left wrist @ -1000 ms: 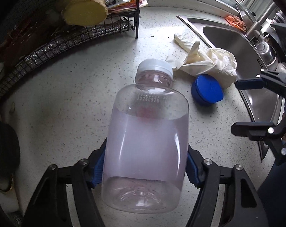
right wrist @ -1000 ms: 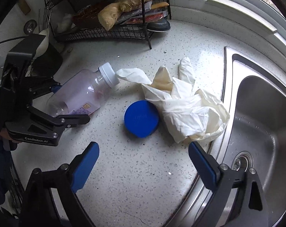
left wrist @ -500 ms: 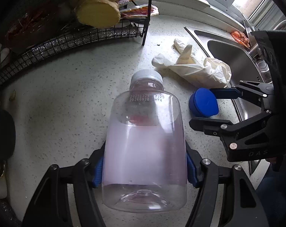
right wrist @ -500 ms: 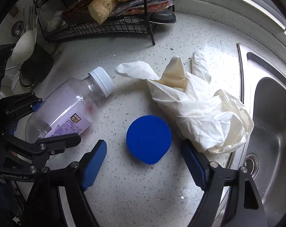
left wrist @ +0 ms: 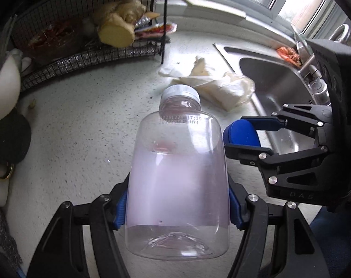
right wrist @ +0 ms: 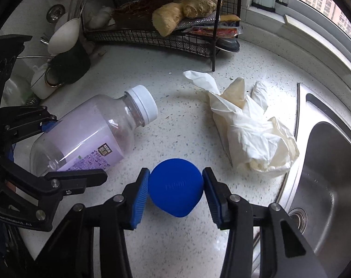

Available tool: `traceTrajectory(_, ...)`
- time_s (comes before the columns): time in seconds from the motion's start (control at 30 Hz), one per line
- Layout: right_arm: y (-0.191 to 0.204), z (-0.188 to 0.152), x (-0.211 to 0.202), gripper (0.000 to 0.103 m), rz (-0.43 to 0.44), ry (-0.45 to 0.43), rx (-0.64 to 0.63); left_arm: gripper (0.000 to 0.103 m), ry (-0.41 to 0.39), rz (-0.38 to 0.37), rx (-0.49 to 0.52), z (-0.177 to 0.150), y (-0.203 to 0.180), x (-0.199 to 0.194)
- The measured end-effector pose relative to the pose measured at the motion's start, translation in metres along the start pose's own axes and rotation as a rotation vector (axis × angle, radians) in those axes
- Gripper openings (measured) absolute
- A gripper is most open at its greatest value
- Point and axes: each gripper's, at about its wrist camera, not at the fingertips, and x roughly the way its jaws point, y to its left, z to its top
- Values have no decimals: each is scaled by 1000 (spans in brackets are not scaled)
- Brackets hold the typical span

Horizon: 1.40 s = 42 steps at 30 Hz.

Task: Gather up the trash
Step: 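Grasp the blue lid with the right tool while the left tool holds the bottle, then carry the bottle and blue lid down over the red bin with both tools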

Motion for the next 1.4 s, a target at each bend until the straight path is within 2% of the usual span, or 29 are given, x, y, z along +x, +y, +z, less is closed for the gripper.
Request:
traceTrajectory(0.33, -6, -56, -68, 44, -18, -68, -32, 65, -49, 5, 20, -36, -52, -41)
traceTrajectory(0.53, -18, -100, -98, 44, -19, -99, -25, 65, -56, 20, 55, -66, -102, -56)
traceTrajectory(0.9, -27, -189, -157, 44, -44, -138, -24, 65, -84, 0, 111, -123, -214, -81)
traceTrajectory(1.23, -50, -275, -190, 44, -74, -131, 55, 65, -44, -50, 163, -162, -292, -74)
traceTrajectory(1.4, -64, -310, -183, 44, -92, -99, 127, 65, 13, -77, 182, -185, -317, -45)
